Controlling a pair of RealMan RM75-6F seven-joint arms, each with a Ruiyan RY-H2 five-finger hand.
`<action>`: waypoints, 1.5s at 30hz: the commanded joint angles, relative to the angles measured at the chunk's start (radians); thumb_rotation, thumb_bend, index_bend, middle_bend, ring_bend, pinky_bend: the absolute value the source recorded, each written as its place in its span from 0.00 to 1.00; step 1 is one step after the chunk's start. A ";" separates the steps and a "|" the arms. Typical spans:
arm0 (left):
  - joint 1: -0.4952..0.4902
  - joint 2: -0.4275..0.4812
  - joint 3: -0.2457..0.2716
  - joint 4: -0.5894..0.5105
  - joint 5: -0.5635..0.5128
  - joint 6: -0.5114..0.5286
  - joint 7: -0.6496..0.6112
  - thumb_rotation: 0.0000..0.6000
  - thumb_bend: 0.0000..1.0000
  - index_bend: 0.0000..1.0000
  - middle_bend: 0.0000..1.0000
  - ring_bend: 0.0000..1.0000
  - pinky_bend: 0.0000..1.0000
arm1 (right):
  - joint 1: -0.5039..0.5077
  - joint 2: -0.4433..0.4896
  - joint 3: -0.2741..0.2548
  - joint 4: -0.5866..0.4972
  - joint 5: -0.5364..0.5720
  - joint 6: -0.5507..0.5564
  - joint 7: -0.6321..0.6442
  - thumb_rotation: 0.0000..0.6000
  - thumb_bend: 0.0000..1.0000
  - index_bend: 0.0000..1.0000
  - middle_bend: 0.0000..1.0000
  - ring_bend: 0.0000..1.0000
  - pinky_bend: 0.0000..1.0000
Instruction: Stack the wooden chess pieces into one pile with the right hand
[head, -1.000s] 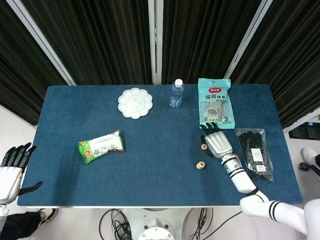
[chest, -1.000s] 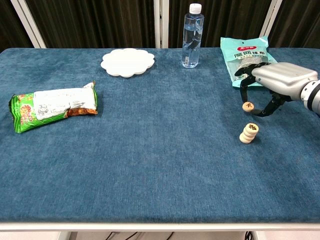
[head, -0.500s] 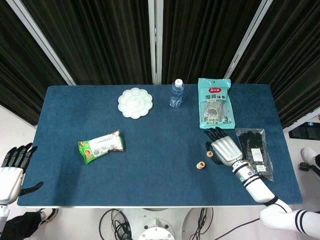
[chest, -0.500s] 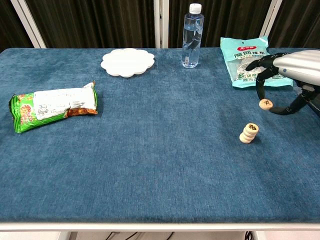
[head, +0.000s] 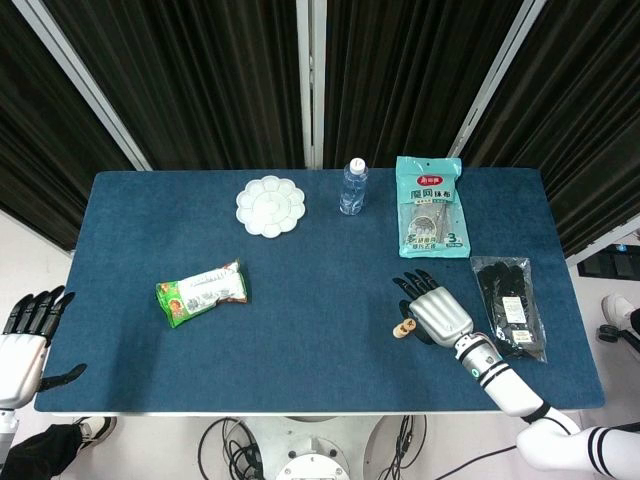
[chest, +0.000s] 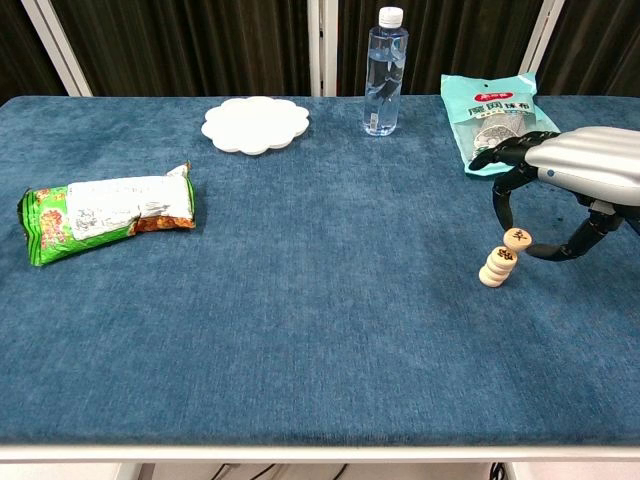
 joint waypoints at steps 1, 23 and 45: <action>-0.001 0.001 0.000 0.001 -0.001 -0.001 -0.002 1.00 0.00 0.07 0.00 0.00 0.00 | 0.003 -0.006 0.000 0.001 0.003 -0.006 -0.009 1.00 0.27 0.55 0.09 0.00 0.00; 0.002 0.002 0.000 -0.003 0.002 0.006 -0.001 1.00 0.00 0.07 0.00 0.00 0.00 | 0.007 -0.014 -0.008 -0.010 0.020 -0.016 -0.042 1.00 0.27 0.53 0.08 0.00 0.00; 0.000 0.000 0.000 0.001 -0.003 -0.001 -0.003 1.00 0.00 0.07 0.00 0.00 0.00 | 0.007 -0.029 -0.003 0.000 0.025 -0.009 -0.046 1.00 0.27 0.49 0.08 0.00 0.00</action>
